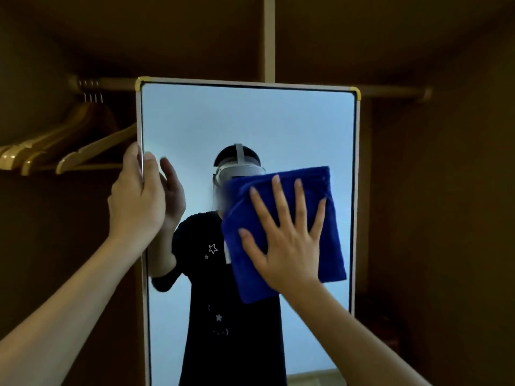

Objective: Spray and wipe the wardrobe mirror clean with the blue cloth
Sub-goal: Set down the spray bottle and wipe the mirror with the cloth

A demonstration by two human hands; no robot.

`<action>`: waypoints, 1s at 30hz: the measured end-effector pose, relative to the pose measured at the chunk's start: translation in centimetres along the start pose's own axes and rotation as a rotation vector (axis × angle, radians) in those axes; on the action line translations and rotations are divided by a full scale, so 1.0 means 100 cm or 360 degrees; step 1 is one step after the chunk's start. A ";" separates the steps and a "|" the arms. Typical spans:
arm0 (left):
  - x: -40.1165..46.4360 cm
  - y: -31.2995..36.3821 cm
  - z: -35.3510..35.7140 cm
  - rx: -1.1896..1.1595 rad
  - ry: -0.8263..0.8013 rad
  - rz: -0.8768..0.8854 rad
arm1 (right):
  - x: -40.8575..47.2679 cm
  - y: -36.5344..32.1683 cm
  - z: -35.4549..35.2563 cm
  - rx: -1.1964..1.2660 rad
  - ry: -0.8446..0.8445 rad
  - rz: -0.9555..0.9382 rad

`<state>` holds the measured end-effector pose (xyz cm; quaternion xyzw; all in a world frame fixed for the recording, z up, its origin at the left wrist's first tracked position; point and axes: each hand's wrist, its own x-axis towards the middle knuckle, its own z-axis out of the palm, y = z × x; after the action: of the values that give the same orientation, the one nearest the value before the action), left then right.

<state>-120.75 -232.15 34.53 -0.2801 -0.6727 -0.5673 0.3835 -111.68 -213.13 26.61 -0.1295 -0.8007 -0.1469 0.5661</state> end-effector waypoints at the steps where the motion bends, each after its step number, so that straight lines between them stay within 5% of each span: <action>1: -0.001 0.000 0.000 0.0006 -0.0002 -0.0015 | -0.007 -0.009 0.004 -0.0011 -0.0030 -0.0047; 9: 0.000 -0.006 -0.006 -0.0095 -0.0082 -0.0035 | 0.046 -0.034 -0.008 -0.0020 -0.0033 -0.0236; 16: 0.002 -0.008 -0.016 -0.0226 -0.0182 -0.0060 | 0.145 -0.058 -0.027 -0.0042 0.0133 0.0110; 30: 0.007 -0.010 -0.027 -0.0556 -0.0242 -0.0281 | 0.019 -0.108 0.016 -0.0064 -0.0055 -0.0312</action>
<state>-121.40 -235.07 34.68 -0.3244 -0.6130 -0.6840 0.2262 -117.69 -222.43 26.93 -0.0645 -0.8160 -0.2154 0.5325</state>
